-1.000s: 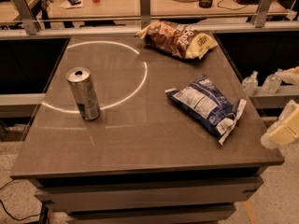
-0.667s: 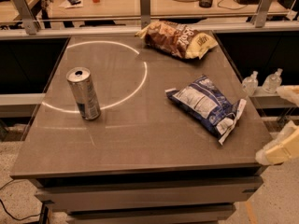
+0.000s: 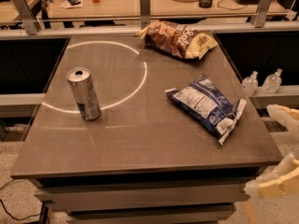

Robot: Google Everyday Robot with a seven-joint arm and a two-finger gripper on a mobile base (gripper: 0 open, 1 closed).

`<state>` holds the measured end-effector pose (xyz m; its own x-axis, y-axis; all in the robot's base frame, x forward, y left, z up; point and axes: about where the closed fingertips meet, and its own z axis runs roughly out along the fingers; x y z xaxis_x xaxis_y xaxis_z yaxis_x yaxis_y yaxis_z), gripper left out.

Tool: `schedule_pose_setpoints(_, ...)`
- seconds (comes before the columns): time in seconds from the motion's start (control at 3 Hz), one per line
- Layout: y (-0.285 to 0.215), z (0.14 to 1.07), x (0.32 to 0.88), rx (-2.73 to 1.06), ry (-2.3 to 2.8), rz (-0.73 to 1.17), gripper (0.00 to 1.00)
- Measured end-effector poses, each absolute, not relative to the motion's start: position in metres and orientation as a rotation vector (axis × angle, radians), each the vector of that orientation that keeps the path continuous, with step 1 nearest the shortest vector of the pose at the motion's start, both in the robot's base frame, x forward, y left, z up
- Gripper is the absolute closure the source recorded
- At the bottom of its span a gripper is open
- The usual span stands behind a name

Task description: Move redbull can near blue chip bag

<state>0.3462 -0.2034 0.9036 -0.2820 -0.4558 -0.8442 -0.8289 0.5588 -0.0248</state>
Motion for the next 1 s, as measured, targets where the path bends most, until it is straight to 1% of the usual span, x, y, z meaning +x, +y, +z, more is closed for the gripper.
schedule_pose_setpoints(0.33, -0.18, 0.924, 0.33, -0.972, 1.845, 0.592, 0.0)
schedule_pose_setpoints(0.67, -0.18, 0.924, 0.33, -0.972, 1.845, 0.592, 0.0)
schedule_pose_setpoints(1.0, -0.154, 0.925, 0.326, -1.017, 1.786, 0.582, 0.0)
